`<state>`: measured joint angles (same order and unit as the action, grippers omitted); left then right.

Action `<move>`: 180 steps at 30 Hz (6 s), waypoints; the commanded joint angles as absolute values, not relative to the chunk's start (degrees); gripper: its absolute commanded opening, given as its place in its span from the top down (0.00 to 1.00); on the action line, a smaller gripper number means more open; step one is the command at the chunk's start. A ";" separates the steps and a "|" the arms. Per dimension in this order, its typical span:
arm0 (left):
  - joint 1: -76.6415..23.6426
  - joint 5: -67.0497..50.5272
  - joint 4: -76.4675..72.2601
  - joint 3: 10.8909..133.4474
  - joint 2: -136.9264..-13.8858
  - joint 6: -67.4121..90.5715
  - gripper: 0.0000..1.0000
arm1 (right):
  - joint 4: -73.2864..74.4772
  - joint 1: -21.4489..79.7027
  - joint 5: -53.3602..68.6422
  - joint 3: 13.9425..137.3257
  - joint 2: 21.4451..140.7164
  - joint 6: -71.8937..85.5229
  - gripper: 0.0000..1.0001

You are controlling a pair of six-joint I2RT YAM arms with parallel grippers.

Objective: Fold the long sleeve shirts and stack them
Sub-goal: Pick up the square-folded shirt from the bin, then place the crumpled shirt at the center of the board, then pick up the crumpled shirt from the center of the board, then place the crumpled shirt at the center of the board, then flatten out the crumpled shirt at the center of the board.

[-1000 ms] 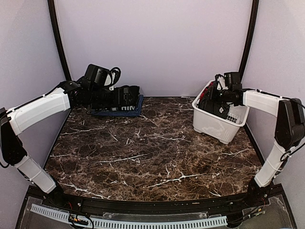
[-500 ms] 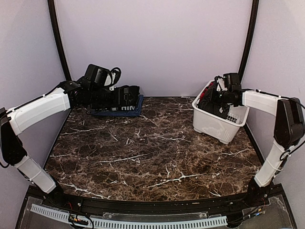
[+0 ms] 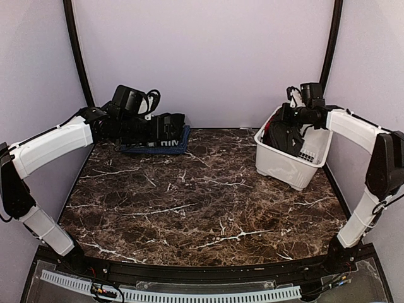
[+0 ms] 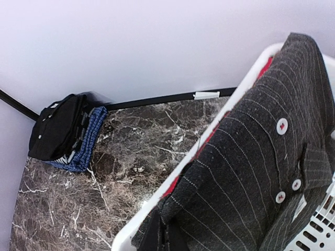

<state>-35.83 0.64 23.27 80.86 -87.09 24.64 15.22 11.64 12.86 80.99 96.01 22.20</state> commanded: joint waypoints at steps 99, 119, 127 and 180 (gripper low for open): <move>-33.53 -21.36 8.00 63.96 -103.57 39.25 0.14 | 11.02 47.07 -17.05 57.14 71.25 24.01 0.01; -27.14 -11.07 11.30 63.85 -96.63 34.88 1.00 | 4.77 45.79 -16.44 54.70 67.11 23.72 0.11; -19.97 -4.17 17.90 74.37 -87.71 16.70 1.00 | 2.99 45.79 -15.61 55.94 67.76 22.48 0.11; -29.89 -36.46 16.90 58.79 -86.58 18.68 0.31 | 8.89 48.90 9.15 66.12 98.45 20.86 0.24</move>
